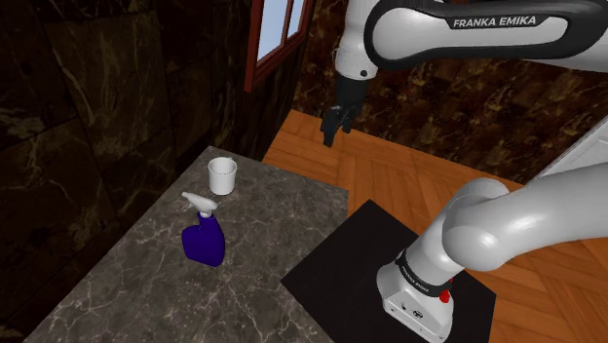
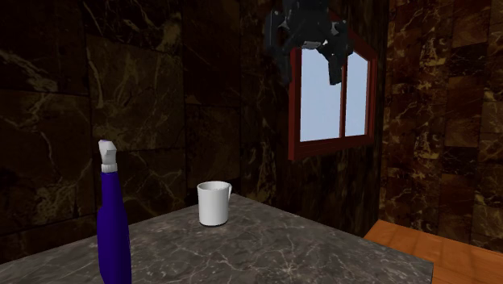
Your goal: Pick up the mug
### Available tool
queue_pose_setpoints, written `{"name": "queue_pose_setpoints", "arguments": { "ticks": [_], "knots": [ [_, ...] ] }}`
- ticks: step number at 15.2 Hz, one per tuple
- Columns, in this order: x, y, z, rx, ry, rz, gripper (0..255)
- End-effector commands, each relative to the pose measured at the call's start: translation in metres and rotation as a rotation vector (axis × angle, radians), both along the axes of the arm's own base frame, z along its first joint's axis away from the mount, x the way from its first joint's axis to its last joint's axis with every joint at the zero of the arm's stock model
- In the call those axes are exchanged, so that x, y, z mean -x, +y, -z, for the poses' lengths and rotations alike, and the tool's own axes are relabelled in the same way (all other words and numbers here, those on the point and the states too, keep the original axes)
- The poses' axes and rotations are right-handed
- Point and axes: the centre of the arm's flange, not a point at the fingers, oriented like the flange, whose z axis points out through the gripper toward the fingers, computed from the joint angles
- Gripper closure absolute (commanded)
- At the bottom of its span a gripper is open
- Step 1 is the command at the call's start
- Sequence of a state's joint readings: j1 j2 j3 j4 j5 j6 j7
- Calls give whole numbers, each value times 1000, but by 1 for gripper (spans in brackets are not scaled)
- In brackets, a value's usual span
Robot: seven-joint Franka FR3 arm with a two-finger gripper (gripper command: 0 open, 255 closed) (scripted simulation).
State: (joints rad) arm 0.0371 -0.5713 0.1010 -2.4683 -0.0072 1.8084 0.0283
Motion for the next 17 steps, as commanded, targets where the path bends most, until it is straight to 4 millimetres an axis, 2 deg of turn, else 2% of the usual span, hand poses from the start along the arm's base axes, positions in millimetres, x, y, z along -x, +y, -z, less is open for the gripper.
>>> {"name": "queue_pose_setpoints", "arguments": {
  "ticks": [1, 17],
  "knots": [
    [-17, 15, 17, -1, -6, 8, 0],
    [-154, 111, 138, -1, -46, 64, 0]
  ]
}}
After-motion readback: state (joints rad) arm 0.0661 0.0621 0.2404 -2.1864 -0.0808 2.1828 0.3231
